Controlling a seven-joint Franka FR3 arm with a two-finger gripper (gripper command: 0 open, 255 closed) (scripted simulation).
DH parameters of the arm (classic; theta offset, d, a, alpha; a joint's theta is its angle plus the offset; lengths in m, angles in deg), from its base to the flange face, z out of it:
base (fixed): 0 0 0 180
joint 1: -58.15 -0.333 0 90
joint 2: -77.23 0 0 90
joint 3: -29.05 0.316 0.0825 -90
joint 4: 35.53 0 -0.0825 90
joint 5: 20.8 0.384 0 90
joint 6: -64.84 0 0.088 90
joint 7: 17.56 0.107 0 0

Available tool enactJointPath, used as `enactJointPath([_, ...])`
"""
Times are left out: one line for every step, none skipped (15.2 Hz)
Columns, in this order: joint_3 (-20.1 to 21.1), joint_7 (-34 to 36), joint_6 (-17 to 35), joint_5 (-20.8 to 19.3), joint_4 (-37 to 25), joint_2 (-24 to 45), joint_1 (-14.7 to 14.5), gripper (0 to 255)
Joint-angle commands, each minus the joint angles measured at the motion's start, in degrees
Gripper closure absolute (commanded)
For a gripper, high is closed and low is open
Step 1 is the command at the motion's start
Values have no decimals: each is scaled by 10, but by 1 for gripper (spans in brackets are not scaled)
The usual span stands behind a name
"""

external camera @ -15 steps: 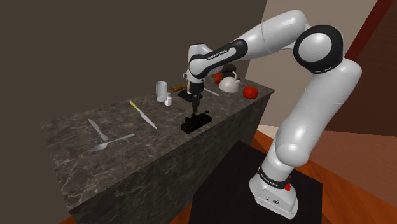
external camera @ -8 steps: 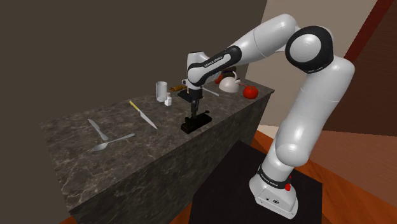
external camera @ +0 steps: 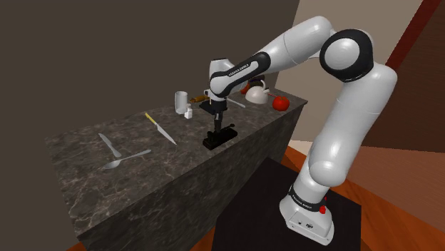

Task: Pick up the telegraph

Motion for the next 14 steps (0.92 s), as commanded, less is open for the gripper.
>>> enactJointPath([0, 0, 0, 0, 0, 0, 0, 255])
enactJointPath([0, 0, 0, 0, 0, 0, 0, 255])
enactJointPath([0, -1, 0, 0, 0, 1, 0, 255])
enactJointPath([0, 0, -8, -1, -4, -4, 0, 255])
enactJointPath([0, 0, -15, -1, -7, -8, 0, 255])
enactJointPath([0, 1, -23, -2, -11, -12, 0, 255])
enactJointPath([0, 1, -31, -3, -15, -16, 0, 255])
enactJointPath([0, 1, -38, -3, -18, -20, 0, 255])
enactJointPath([0, 2, -46, -4, -22, -24, 0, 255])
enactJointPath([0, 2, -54, -4, -26, -27, 0, 255])
enactJointPath([0, 3, -61, -5, -30, -31, 0, 255])
enactJointPath([1, 3, -69, -5, -35, -34, 0, 255])
enactJointPath([1, 3, -77, -6, -39, -38, 0, 255])
enactJointPath([1, 3, -84, -6, -44, -41, 0, 255])
